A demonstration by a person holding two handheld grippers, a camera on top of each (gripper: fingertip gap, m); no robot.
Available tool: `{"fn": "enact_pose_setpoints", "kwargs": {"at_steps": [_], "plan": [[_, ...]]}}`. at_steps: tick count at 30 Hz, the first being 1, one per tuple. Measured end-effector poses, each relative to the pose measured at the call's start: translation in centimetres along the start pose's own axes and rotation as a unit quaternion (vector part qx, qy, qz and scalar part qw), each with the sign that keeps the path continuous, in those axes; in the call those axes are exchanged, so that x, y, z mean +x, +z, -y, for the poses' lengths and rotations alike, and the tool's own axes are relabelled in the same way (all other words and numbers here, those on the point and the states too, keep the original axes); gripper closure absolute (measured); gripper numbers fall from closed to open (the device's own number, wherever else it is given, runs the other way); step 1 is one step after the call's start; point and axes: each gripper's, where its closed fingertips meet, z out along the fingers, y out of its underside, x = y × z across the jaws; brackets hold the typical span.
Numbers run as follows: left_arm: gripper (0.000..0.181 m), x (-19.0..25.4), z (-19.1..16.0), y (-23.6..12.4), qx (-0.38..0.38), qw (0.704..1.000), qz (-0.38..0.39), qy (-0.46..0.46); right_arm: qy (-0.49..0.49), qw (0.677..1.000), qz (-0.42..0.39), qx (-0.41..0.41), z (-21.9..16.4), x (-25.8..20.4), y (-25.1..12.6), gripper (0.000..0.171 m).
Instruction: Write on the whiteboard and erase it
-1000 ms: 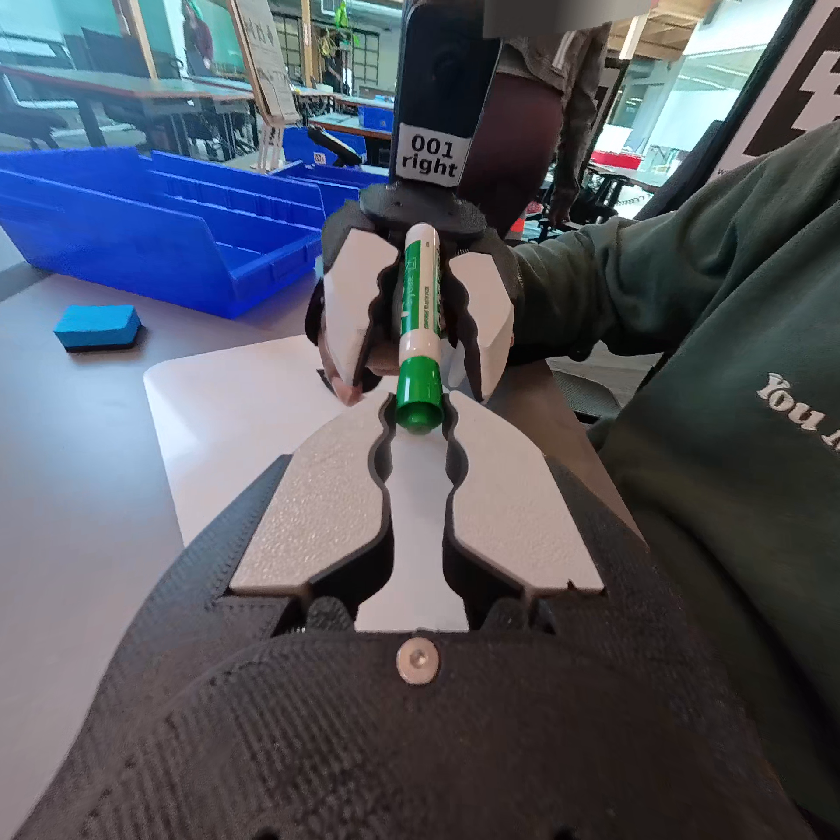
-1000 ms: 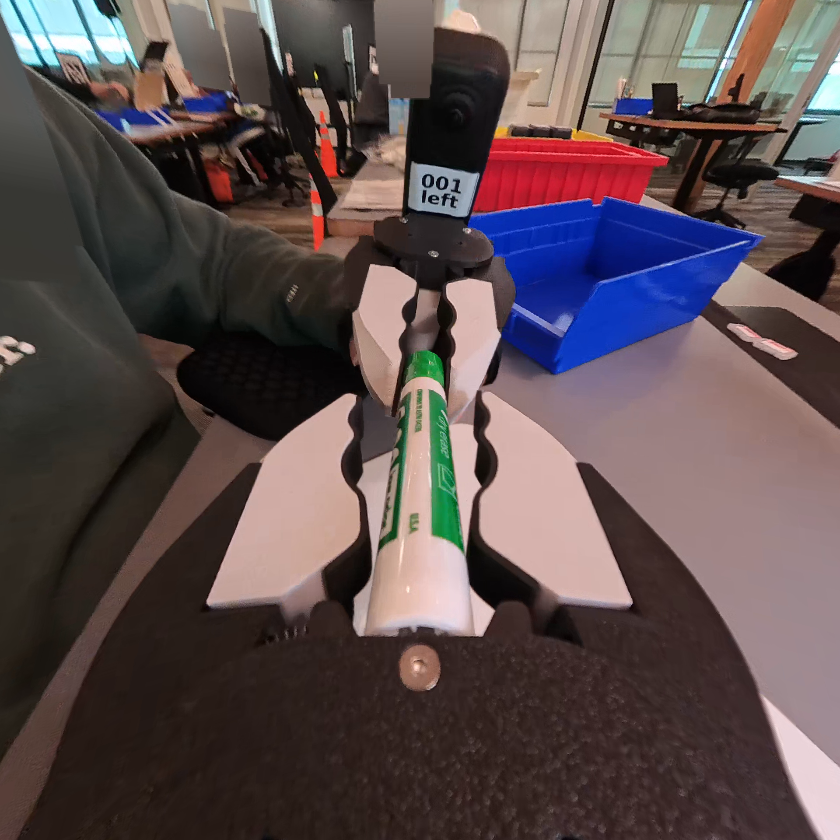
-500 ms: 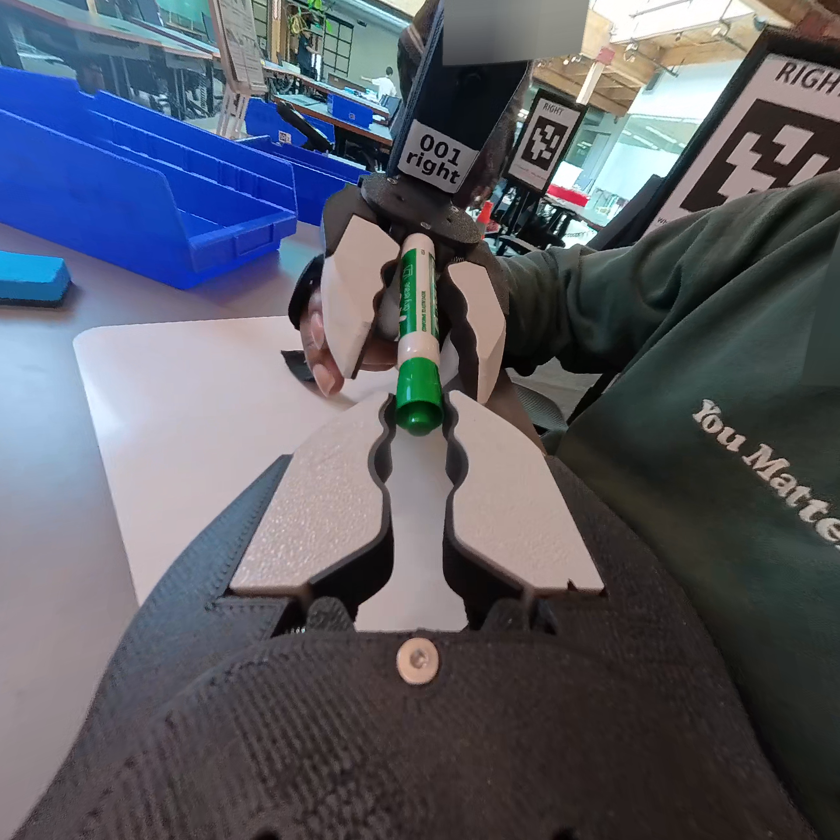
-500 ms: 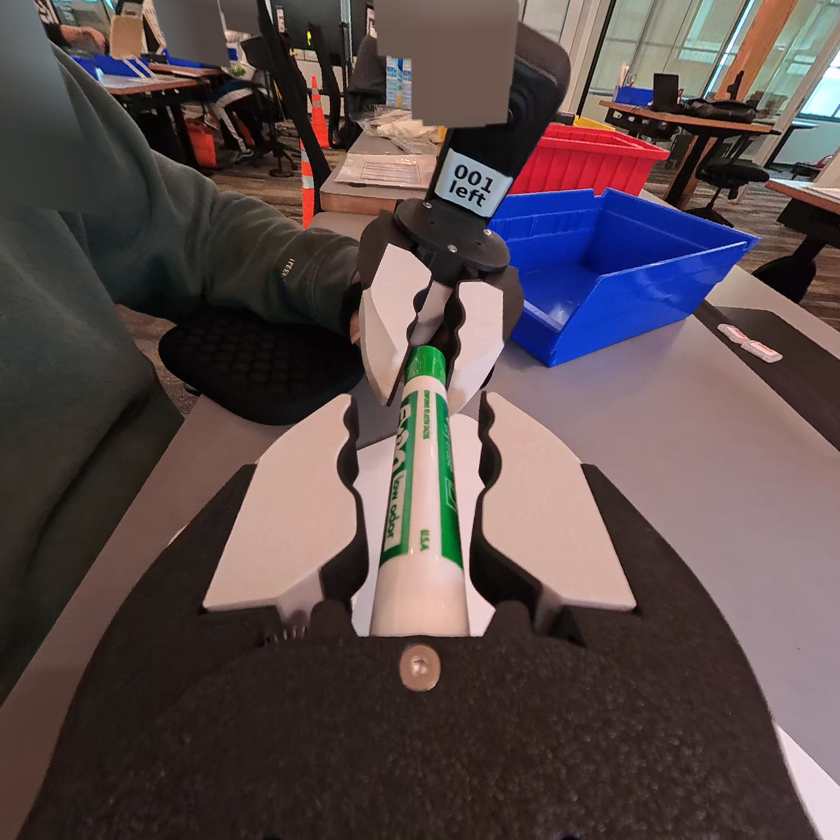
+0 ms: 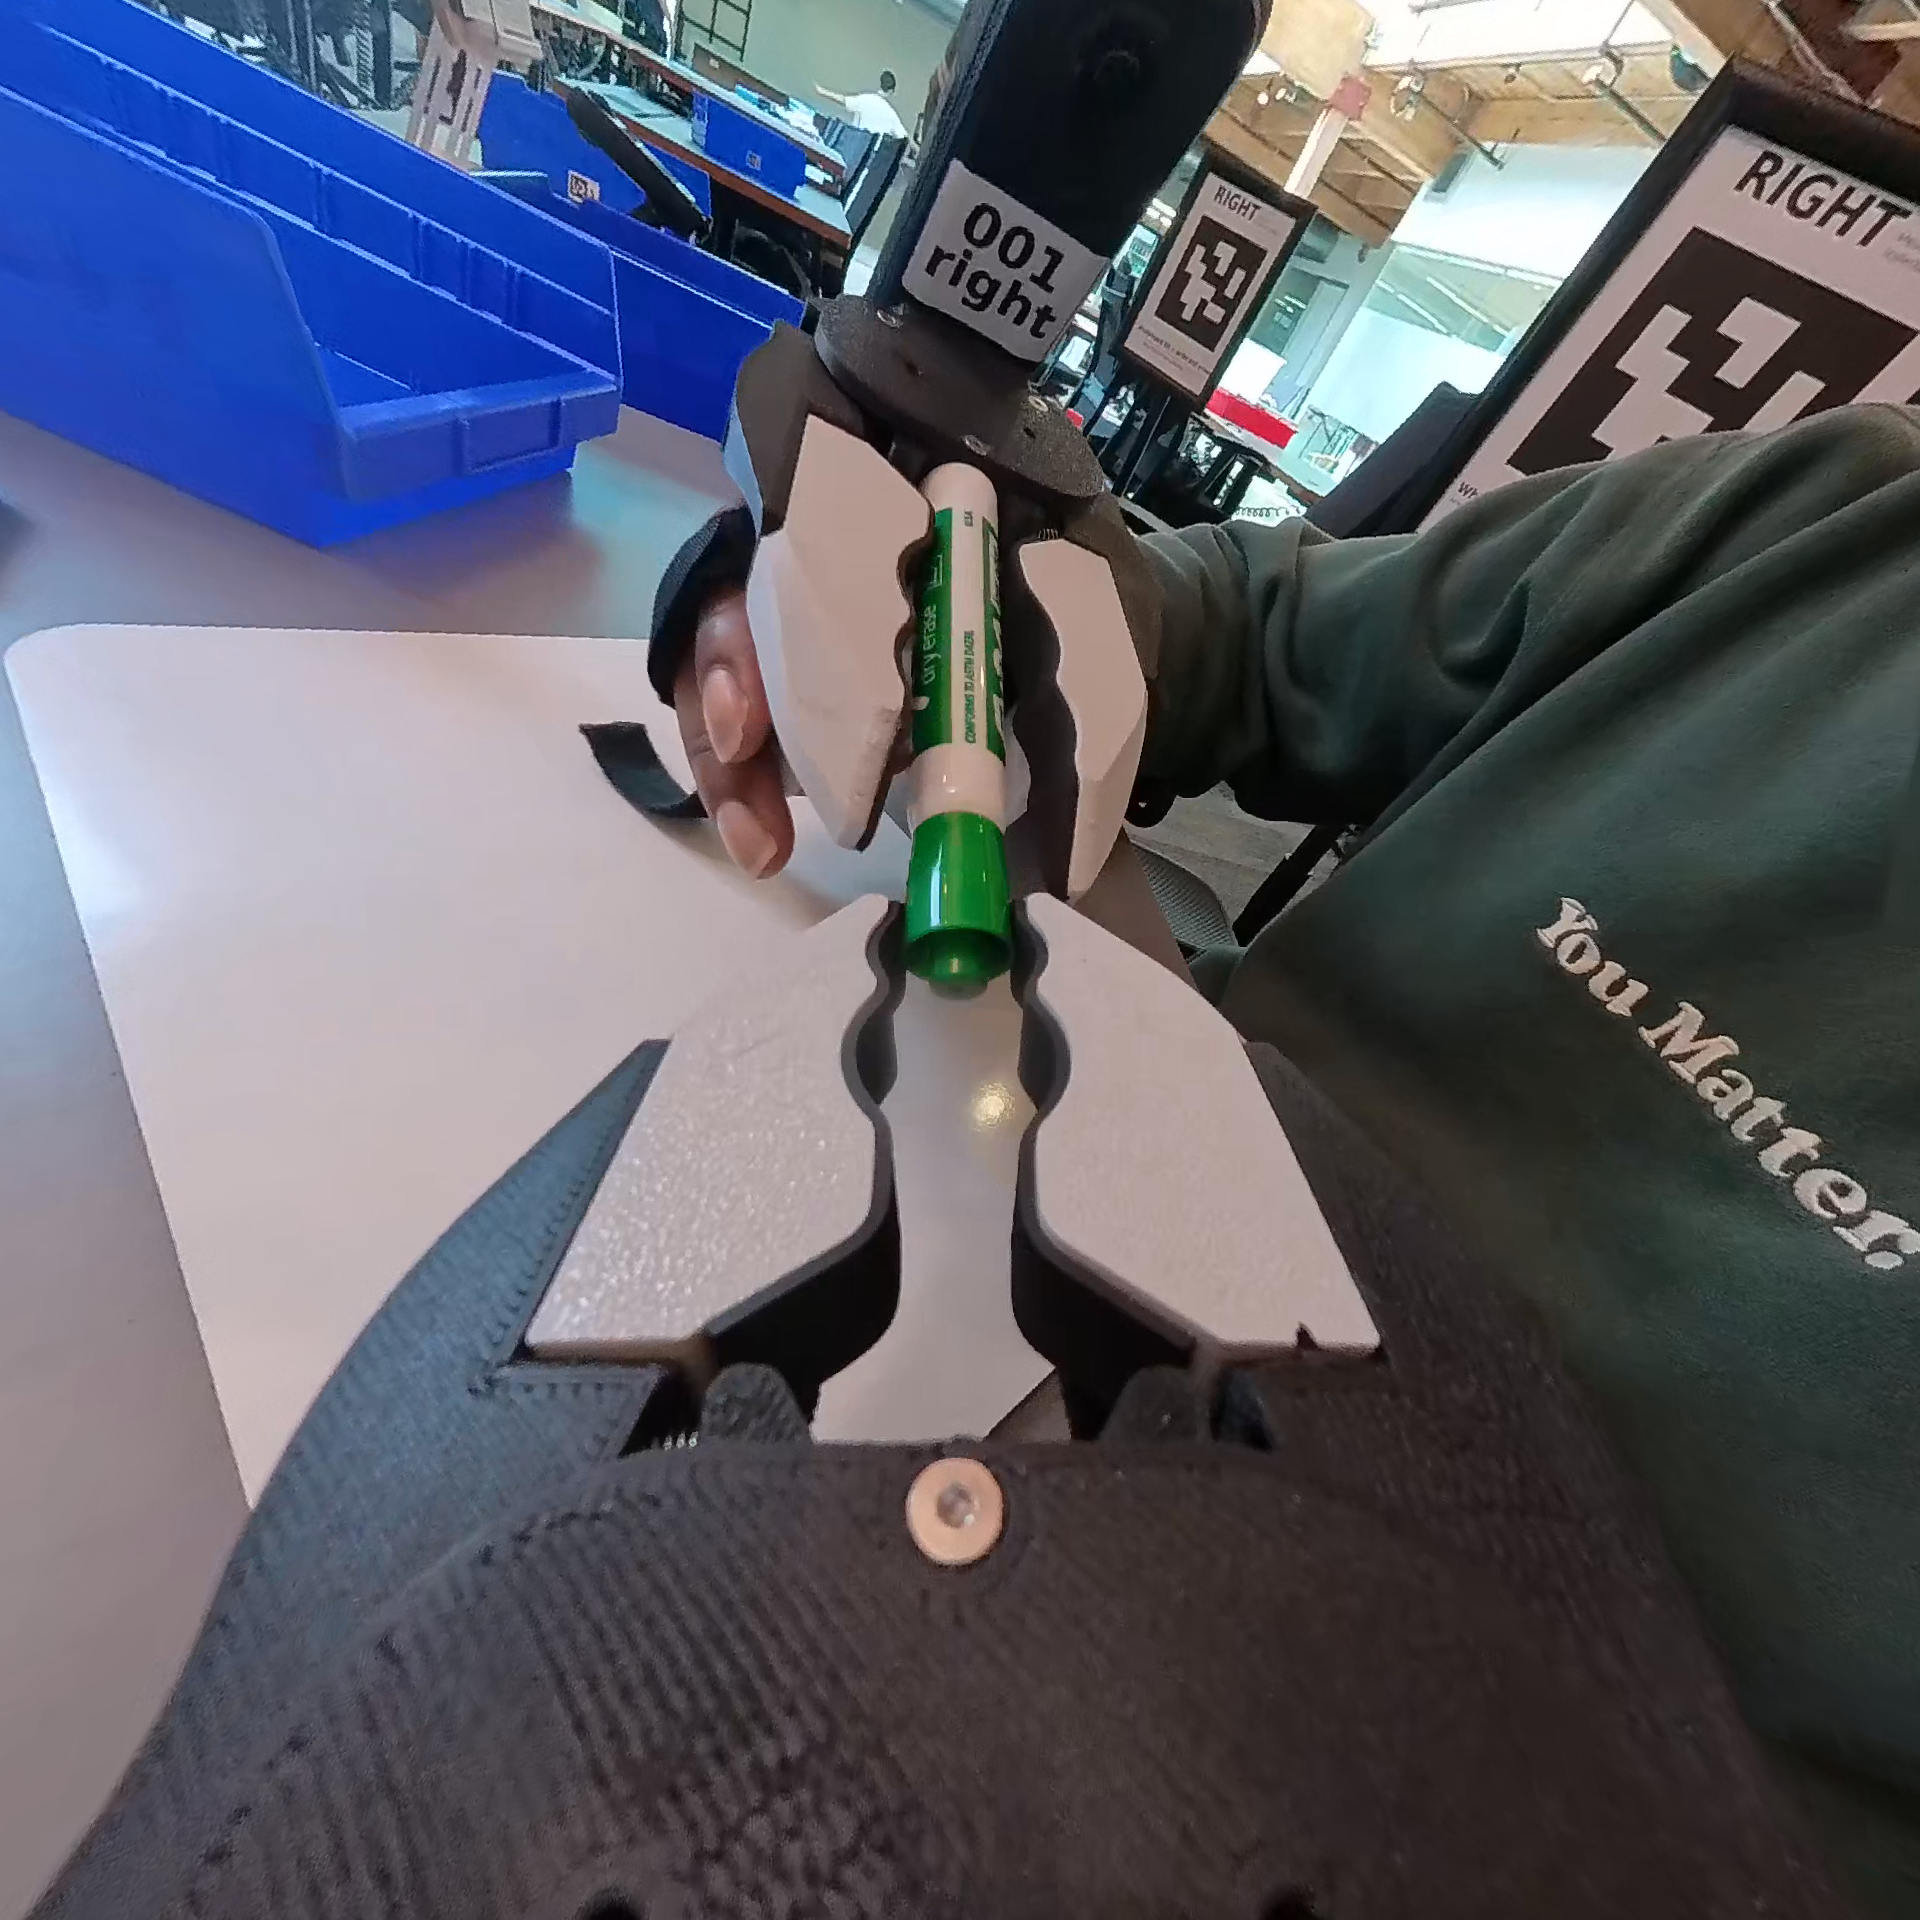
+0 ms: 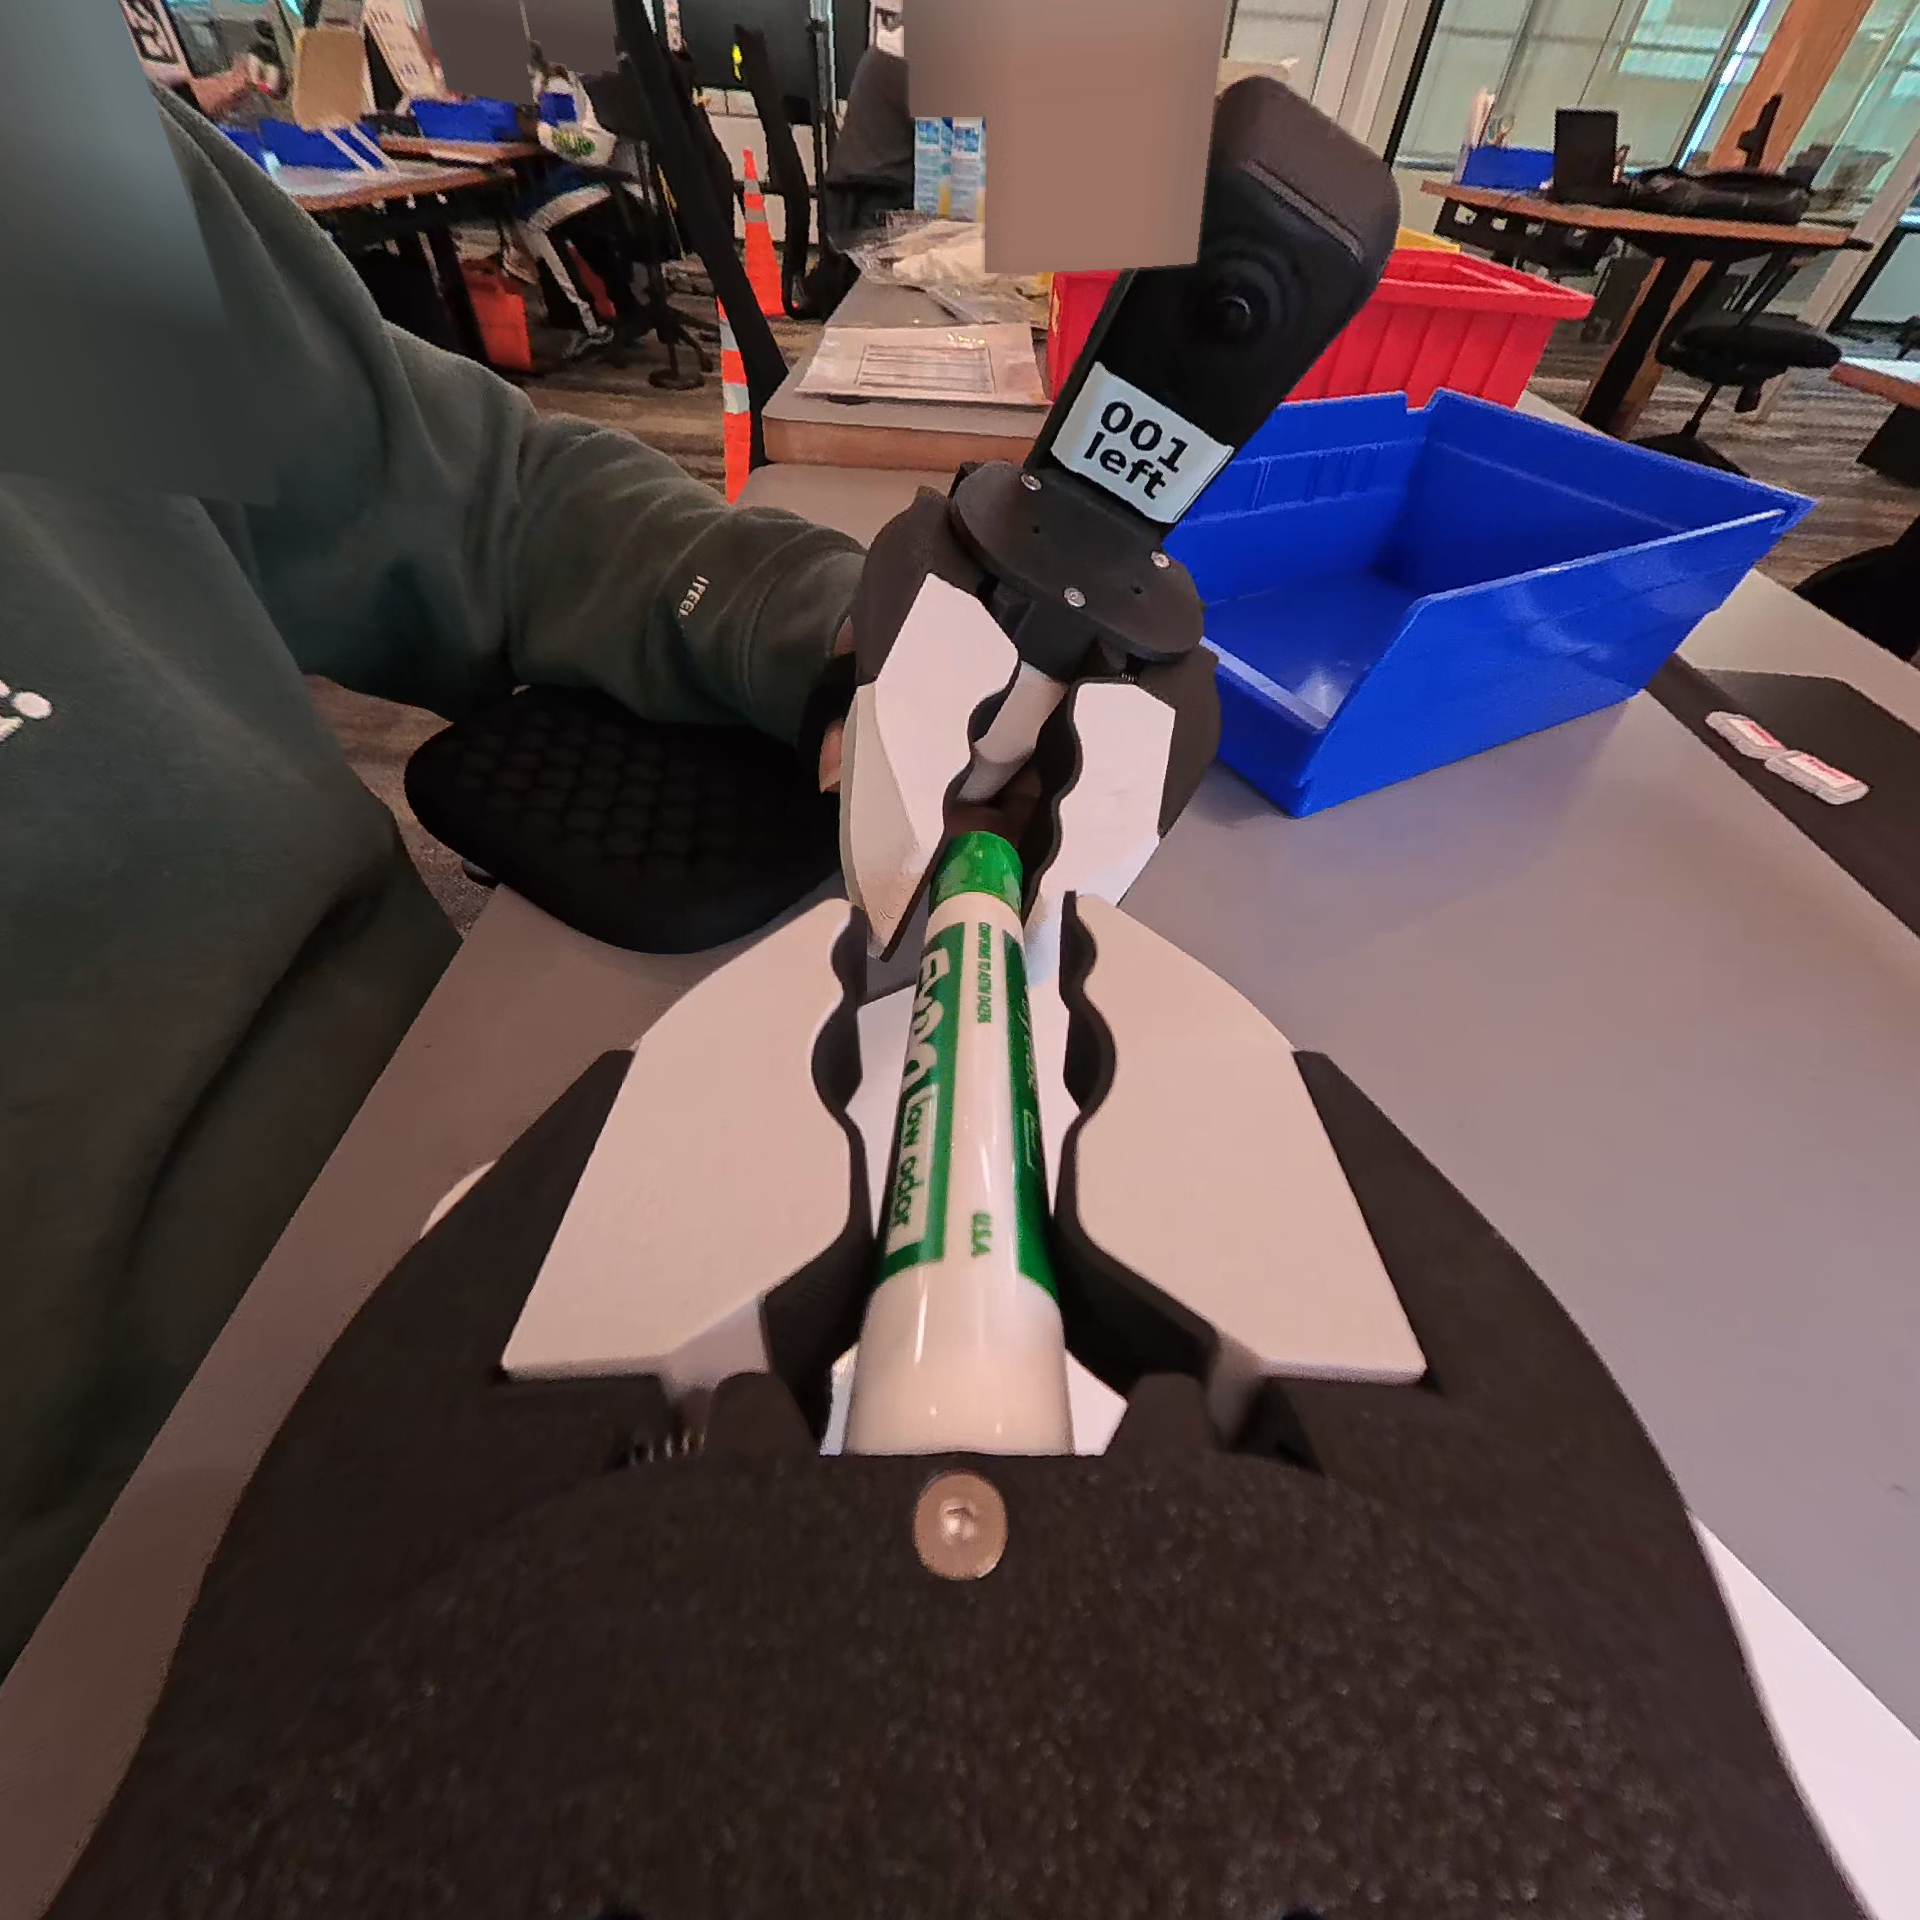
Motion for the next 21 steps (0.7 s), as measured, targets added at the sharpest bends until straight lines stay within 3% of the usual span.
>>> {"fn": "enact_pose_setpoints", "kwargs": {"at_steps": [11,17,21], "plan": [[0.161,-0.5,0.0,-0.4,0.005,1.000,0.007,-0.009,0.031,0.999,-0.008,0.006,-0.2,0.5,0.4,0.138],[0.154,-0.6,1.1,-0.9,0.028,0.998,0.042,0.033,0.048,0.999,0.000,0.021,0.5,0.8,0.1,0.138],[0.162,-0.6,1.2,-0.9,0.031,0.998,0.041,0.035,0.068,0.997,0.010,0.026,0.2,0.8,0.1,0.138]]}}
